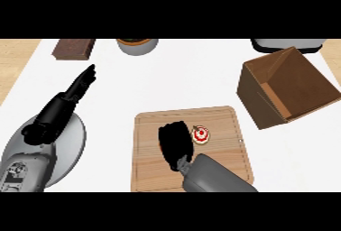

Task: Pick the squash from the cutting board and place it in the cardboard box

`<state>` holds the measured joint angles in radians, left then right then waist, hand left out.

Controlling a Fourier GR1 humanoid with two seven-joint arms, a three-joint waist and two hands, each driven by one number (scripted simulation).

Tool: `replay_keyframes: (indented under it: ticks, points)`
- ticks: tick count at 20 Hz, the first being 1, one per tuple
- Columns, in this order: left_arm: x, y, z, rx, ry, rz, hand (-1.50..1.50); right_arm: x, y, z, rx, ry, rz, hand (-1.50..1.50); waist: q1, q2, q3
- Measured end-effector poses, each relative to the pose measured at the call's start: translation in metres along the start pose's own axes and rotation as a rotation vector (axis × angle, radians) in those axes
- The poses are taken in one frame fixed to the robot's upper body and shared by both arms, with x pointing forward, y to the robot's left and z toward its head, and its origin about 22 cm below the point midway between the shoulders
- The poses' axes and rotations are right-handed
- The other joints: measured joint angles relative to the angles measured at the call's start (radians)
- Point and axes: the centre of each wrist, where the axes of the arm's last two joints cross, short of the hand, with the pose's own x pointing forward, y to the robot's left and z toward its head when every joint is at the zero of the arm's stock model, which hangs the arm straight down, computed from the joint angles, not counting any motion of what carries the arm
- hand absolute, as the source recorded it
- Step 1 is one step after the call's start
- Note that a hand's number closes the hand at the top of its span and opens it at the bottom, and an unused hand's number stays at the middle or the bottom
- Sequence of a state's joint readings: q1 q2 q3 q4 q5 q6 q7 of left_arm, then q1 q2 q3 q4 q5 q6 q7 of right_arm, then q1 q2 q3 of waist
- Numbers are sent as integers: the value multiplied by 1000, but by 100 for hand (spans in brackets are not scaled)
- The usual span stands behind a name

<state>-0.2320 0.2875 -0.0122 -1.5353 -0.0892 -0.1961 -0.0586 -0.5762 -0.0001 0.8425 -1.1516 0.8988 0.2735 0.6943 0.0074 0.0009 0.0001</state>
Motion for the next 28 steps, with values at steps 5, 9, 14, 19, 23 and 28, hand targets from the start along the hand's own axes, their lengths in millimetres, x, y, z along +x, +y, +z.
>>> replay_keyframes:
  ticks: [5, 9, 14, 19, 23, 28]
  points:
    - [-5, -5, 6, 2, 0, 3, 0, -2, 2, -2, -99, -68, 40, 150, -1, -1, 0]
    - [1, -8, 5, -2, -2, 4, 0, -8, -8, -16, -156, -59, 21, 150, 6, 1, 0]
    - [3, -13, -2, -27, -26, 8, 0, -41, -43, -49, -198, 89, -189, 150, 35, 14, 1]
    - [2, -14, -2, -40, -33, 5, 0, -57, -77, -71, -323, 157, -271, 150, 50, 16, 0]
    - [5, -13, -6, -34, -30, -6, 0, -55, -109, -77, -438, 158, -224, 150, 40, 11, 0]
    - [1, -7, -4, -21, -17, -2, 0, -39, -150, -69, -571, 175, -202, 150, 22, 4, 0]
